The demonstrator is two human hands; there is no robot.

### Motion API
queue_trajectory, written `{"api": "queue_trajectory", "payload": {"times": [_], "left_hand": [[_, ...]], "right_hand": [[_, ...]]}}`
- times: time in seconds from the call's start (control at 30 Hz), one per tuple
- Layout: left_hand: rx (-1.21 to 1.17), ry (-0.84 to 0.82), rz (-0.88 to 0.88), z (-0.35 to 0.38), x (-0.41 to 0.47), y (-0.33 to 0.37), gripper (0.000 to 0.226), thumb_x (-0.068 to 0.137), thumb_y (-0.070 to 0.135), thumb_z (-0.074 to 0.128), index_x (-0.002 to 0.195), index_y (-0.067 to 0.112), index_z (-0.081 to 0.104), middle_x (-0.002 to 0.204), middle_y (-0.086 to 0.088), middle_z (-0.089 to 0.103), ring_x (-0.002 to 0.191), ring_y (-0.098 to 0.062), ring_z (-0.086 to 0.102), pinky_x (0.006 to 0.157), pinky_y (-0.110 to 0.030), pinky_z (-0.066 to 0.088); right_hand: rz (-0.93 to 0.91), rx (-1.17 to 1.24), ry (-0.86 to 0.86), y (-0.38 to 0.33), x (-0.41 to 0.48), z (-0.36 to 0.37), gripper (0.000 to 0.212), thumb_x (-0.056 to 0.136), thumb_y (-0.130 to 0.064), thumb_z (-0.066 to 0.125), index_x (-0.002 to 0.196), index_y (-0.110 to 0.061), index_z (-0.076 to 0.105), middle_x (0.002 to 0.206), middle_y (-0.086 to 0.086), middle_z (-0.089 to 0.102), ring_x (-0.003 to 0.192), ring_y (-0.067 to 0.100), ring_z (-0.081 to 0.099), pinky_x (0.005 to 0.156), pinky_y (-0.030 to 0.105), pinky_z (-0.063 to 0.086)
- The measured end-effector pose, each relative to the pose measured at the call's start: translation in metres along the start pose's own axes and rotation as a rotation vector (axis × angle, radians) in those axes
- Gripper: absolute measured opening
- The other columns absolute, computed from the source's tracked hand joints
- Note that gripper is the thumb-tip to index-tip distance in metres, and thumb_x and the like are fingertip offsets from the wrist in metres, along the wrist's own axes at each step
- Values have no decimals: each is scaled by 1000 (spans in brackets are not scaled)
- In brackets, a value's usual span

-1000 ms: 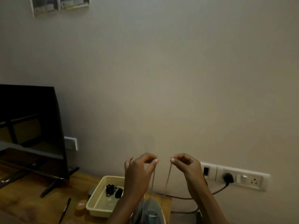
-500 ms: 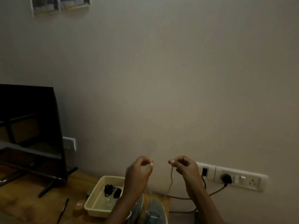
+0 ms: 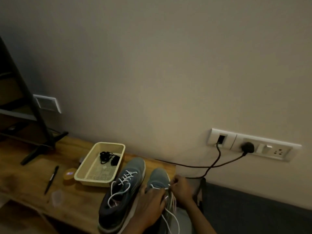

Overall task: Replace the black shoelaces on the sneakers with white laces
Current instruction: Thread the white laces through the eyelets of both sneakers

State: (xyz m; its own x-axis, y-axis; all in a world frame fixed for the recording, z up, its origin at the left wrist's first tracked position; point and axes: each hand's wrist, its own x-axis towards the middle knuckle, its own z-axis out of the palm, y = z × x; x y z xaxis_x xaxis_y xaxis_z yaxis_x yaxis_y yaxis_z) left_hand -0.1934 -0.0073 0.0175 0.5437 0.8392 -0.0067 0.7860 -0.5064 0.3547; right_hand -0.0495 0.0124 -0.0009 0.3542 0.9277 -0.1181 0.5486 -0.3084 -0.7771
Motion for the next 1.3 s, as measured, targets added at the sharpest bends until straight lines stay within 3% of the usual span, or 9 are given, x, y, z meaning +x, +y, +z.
{"api": "queue_trajectory", "payload": {"times": [0.07, 0.23, 0.37, 0.6, 0.7, 0.77, 0.93, 1.1, 1.3], "left_hand": [[42, 11, 6, 3, 1, -1, 23, 99, 35, 31, 110, 25, 49, 115, 3, 59, 112, -17, 50, 101, -33, 26], [100, 54, -2, 6, -2, 5, 25, 100, 34, 29, 115, 26, 48, 113, 0, 62, 105, -22, 55, 84, -34, 32], [120, 61, -26, 12, -4, 6, 28, 101, 33, 26, 116, 26, 48, 110, -3, 63, 100, -24, 57, 79, -35, 34], [120, 118, -64, 18, -3, 8, 27, 101, 30, 26, 110, 21, 50, 107, -5, 64, 97, -26, 59, 79, -34, 37], [26, 154, -72, 19, -3, 5, 24, 101, 33, 27, 105, 23, 49, 100, 0, 63, 91, -19, 58, 77, -31, 36], [-264, 217, -138, 14, -4, 2, 17, 100, 33, 36, 94, 26, 50, 88, 8, 59, 78, -8, 55, 66, -20, 36], [-792, 492, -179, -51, -11, 11, 18, 89, 18, 62, 81, 33, 59, 82, 13, 65, 81, 3, 59, 69, -9, 44], [-890, 777, -11, -149, -34, 37, 19, 84, 10, 68, 81, 28, 64, 83, 12, 66, 81, 4, 61, 70, -6, 44], [-770, 903, 112, -203, -54, 58, 23, 81, 11, 71, 80, 34, 65, 84, 13, 69, 84, 0, 62, 77, -21, 49]], "right_hand": [[-94, -167, -48, 3, 7, 8, 31, 74, -4, 58, 58, -24, 41, 63, -6, 49, 66, 14, 49, 50, 15, 30], [-278, -377, -87, 3, 11, 10, 34, 72, -4, 51, 55, -23, 29, 58, -8, 35, 65, 16, 39, 47, 19, 21], [-284, -434, -152, 6, 8, 9, 32, 74, -10, 54, 59, -24, 29, 59, -8, 35, 59, 14, 36, 46, 21, 20], [-182, -422, -69, 14, 6, 7, 33, 79, -16, 58, 62, -25, 32, 69, -5, 43, 68, 14, 44, 48, 17, 25], [-98, -242, -61, 17, 5, 3, 27, 76, -7, 60, 61, -23, 43, 67, -3, 52, 63, 12, 49, 58, 25, 41], [-58, -24, -21, 10, -1, -6, 25, 75, 0, 65, 62, -19, 53, 65, 0, 58, 63, 15, 54, 66, 34, 49], [-148, 542, 157, -50, -40, -64, 6, 75, 1, 72, 73, -1, 67, 74, 12, 66, 68, 16, 58, 58, 13, 46], [-351, 776, 208, -129, -88, -130, 8, 76, -4, 72, 75, -12, 69, 74, -4, 70, 71, 2, 63, 63, 8, 48], [-428, 888, 218, -177, -118, -158, 9, 76, -2, 71, 74, -10, 68, 74, -2, 69, 67, -3, 63, 60, 7, 46]]}}
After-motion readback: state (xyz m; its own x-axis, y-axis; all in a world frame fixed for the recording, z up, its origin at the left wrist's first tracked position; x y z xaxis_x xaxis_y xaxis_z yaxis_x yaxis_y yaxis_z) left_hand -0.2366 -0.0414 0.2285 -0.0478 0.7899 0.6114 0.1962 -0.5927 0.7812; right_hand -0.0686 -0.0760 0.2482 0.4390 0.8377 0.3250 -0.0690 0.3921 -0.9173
